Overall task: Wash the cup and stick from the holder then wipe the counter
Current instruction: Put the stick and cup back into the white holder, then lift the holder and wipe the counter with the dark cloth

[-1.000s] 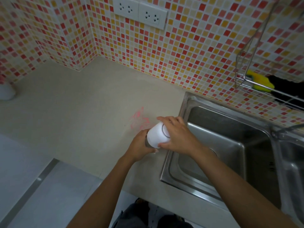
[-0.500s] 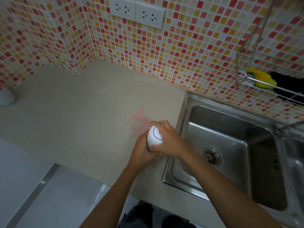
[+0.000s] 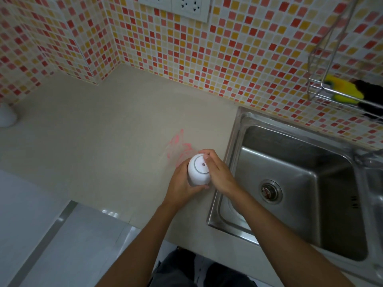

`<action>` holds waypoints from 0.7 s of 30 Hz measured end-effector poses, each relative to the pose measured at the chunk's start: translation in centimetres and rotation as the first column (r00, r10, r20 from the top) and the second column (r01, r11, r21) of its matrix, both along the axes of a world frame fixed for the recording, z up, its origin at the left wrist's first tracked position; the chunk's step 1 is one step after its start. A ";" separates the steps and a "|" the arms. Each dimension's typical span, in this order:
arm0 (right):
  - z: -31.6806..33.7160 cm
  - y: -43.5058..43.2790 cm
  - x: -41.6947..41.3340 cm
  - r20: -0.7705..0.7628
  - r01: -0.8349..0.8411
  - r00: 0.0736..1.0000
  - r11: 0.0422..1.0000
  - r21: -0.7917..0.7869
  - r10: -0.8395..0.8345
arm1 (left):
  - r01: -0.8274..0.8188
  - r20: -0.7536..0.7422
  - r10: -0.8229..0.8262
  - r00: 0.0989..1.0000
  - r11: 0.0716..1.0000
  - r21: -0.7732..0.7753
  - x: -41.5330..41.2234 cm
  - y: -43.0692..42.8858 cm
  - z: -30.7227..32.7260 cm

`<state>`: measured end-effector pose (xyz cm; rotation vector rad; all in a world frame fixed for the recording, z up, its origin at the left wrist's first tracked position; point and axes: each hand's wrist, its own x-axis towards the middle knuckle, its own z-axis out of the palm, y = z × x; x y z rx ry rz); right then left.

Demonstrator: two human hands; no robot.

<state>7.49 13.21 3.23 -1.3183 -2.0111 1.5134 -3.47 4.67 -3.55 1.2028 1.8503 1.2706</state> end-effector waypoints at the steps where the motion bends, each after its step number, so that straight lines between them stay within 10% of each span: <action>1: -0.2 0.0 0.0 -0.009 0.017 1.000 1.000 -0.009 -0.017 | -0.001 0.002 0.001 1.000 1.000 -0.006 0.0 0.0 -0.1; 21: -1.6 0.7 1.7 -0.001 -0.002 1.000 0.963 0.268 0.003 | 0.183 -0.112 -0.176 0.978 0.982 0.049 -2.4 -1.0 2.1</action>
